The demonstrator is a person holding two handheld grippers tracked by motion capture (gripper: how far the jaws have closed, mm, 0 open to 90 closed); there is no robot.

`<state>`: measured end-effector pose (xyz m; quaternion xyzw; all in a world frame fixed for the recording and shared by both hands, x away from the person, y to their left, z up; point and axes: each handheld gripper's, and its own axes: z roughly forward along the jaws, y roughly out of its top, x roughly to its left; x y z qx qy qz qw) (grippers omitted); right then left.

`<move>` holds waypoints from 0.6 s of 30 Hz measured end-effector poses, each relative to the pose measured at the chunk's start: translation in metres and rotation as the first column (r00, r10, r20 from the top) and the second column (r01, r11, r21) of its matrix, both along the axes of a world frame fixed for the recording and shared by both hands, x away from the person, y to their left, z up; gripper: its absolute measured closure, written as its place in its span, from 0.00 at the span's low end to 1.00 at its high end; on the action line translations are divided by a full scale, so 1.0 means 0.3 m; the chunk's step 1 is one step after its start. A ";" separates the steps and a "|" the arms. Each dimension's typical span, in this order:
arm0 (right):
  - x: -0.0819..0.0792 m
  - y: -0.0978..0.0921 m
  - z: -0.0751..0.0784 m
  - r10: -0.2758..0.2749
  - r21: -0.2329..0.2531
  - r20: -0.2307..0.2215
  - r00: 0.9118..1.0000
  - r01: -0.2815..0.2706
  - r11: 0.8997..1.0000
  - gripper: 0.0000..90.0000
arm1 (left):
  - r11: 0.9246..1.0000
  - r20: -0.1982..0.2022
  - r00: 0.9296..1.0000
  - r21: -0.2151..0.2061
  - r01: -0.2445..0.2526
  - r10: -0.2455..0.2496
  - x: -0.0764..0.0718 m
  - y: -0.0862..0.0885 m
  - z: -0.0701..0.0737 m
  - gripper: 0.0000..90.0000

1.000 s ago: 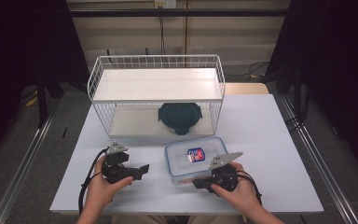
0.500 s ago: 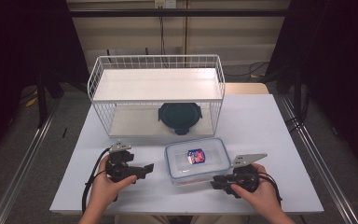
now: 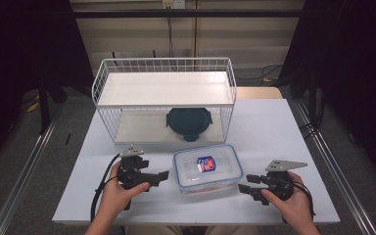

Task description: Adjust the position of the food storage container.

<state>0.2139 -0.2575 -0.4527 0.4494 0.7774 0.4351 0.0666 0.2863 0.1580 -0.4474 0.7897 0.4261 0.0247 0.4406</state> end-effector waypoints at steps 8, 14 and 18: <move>0.036 -0.032 0.001 -0.076 0.074 0.030 0.997 0.073 0.995 0.35 | 0.999 -0.010 1.000 -0.054 0.001 -0.002 -0.021 -0.029 -0.001 0.07; 0.061 -0.044 0.008 -0.101 0.139 0.045 0.994 0.094 0.986 0.30 | 0.996 -0.031 0.999 -0.090 0.022 -0.025 -0.043 -0.052 -0.005 0.07; 0.068 -0.039 0.014 -0.124 0.164 0.065 0.990 0.112 0.980 0.25 | 0.989 -0.054 0.998 -0.149 0.007 -0.015 -0.047 -0.069 -0.004 0.07</move>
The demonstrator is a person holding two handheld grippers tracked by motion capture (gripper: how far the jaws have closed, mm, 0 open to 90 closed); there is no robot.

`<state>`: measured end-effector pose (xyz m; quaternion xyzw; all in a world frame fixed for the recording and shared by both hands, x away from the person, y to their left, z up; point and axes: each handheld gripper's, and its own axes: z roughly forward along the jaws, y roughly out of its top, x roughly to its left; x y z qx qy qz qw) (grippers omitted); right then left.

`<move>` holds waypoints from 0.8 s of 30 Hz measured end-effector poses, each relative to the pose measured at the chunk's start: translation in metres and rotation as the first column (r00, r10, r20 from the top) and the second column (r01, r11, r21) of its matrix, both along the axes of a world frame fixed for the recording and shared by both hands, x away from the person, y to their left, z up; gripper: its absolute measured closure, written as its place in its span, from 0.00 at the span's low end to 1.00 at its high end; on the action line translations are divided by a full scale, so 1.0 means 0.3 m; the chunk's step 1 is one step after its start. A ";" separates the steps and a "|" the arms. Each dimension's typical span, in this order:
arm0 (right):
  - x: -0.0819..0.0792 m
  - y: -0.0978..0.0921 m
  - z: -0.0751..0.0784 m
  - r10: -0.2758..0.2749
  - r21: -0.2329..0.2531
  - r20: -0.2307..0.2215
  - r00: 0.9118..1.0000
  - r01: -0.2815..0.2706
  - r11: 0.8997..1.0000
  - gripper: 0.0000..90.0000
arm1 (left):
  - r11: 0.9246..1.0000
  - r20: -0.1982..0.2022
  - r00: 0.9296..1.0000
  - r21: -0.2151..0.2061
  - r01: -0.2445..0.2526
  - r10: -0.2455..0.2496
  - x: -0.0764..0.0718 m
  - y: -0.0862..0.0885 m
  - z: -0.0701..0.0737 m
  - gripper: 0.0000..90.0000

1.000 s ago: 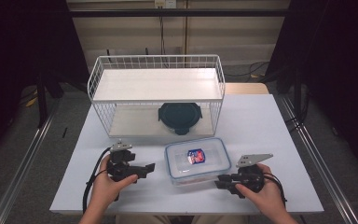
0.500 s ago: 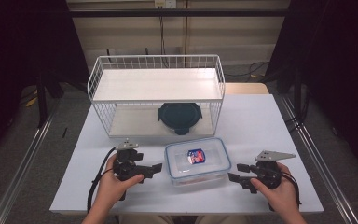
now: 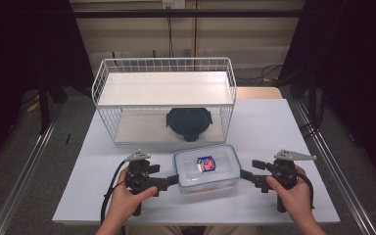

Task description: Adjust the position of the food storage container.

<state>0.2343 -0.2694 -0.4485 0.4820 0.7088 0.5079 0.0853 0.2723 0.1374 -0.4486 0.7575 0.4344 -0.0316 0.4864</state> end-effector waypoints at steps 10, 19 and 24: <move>0.045 -0.002 -0.003 -0.089 0.201 -0.036 0.995 0.094 0.975 0.16 | 0.992 -0.073 0.997 -0.128 -0.001 -0.008 -0.004 -0.042 -0.037 0.03; 0.073 0.043 -0.022 -0.118 0.269 -0.075 0.990 0.134 0.954 0.14 | 0.980 -0.091 0.995 -0.186 -0.064 0.048 -0.015 -0.051 -0.054 0.07; 0.076 0.045 -0.036 -0.136 0.280 -0.092 0.986 0.157 0.947 0.15 | 0.978 -0.099 0.993 -0.191 -0.084 0.066 -0.016 -0.066 -0.060 0.10</move>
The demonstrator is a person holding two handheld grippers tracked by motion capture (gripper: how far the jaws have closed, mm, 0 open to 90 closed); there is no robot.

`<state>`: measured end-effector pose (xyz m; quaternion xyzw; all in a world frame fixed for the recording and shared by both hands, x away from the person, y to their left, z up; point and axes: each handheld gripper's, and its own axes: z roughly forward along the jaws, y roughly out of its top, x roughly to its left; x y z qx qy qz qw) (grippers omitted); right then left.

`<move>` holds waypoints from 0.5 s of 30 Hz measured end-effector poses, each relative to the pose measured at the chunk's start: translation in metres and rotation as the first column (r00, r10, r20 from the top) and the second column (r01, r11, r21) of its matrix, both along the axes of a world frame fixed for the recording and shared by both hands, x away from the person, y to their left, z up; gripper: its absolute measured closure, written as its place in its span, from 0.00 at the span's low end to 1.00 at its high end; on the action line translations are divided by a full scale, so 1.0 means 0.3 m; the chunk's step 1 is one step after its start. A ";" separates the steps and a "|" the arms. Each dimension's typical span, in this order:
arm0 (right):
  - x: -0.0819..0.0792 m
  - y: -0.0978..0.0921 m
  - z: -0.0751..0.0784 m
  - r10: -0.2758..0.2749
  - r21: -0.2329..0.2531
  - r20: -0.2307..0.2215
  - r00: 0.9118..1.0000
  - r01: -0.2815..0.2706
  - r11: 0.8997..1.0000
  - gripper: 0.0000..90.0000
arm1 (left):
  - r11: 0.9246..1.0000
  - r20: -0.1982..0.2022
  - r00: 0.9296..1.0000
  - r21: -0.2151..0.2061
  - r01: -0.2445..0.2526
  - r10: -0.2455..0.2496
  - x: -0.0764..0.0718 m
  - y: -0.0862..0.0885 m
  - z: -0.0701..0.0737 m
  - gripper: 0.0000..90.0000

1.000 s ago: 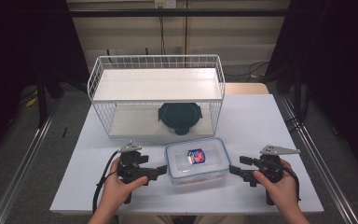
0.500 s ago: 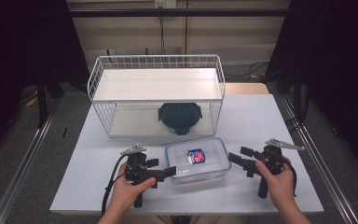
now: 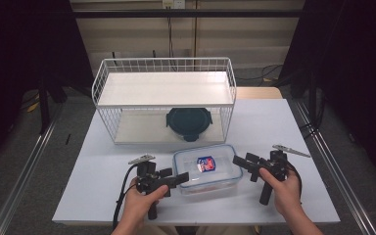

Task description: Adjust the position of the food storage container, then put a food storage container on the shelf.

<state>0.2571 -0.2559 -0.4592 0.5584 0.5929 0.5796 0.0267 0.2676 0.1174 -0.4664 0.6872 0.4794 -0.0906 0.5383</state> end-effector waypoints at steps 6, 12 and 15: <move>0.007 0.003 -0.016 0.004 0.019 -0.026 1.000 -0.004 1.000 0.22 | 1.000 0.000 1.000 0.004 -0.021 0.021 -0.002 -0.003 -0.012 0.19; 0.010 0.024 -0.026 0.013 -0.017 -0.037 0.999 -0.014 1.000 0.25 | 0.999 -0.009 0.999 -0.009 -0.033 0.033 -0.011 -0.010 -0.017 0.22; 0.011 0.021 -0.041 0.022 -0.017 -0.056 0.998 -0.023 1.000 0.27 | 0.999 0.006 0.999 -0.013 -0.039 0.039 -0.014 -0.010 -0.014 0.22</move>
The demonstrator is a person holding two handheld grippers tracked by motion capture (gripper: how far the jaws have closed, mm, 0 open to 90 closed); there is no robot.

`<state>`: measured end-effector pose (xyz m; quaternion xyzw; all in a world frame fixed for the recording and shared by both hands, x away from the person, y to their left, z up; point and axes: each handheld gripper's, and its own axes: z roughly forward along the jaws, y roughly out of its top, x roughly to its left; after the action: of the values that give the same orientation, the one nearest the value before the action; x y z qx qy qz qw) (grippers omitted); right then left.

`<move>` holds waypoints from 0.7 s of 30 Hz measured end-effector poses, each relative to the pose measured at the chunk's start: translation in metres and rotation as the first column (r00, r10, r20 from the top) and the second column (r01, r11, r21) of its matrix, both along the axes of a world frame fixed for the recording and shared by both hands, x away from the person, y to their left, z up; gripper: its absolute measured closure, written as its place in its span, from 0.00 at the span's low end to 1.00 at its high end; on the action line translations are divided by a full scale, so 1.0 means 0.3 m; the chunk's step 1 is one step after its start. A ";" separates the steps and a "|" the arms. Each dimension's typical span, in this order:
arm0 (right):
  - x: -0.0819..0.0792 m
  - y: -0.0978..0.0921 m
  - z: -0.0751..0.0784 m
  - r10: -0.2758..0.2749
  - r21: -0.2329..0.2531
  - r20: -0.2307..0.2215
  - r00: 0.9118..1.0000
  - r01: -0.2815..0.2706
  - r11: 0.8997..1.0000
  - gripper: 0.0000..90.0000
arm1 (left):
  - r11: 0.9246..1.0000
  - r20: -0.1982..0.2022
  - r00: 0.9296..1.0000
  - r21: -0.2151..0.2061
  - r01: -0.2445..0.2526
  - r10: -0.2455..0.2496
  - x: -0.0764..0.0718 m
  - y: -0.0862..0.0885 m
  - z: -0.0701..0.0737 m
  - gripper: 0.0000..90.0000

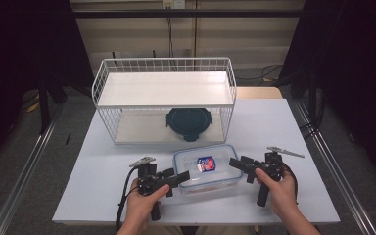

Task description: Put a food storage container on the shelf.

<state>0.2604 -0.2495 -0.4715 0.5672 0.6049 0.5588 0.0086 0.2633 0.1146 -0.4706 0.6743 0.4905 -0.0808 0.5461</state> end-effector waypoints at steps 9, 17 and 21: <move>0.008 -0.008 0.001 -0.043 0.017 -0.010 0.999 0.043 0.999 0.34 | 0.998 -0.027 0.998 -0.004 -0.063 0.063 -0.007 0.020 -0.017 0.25; 0.014 -0.025 -0.026 -0.077 0.098 -0.067 0.995 0.084 0.992 0.40 | 0.995 -0.082 0.993 -0.039 -0.087 0.083 -0.007 0.019 -0.035 0.26; 0.015 -0.025 -0.039 -0.072 0.110 -0.099 0.992 0.083 0.990 0.43 | 0.993 -0.107 0.991 -0.074 -0.090 0.082 -0.014 0.008 -0.042 0.27</move>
<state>0.2648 -0.2572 -0.4832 0.6157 0.5493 0.5642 -0.0307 0.2592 0.1169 -0.4831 0.6252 0.5433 -0.1114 0.5492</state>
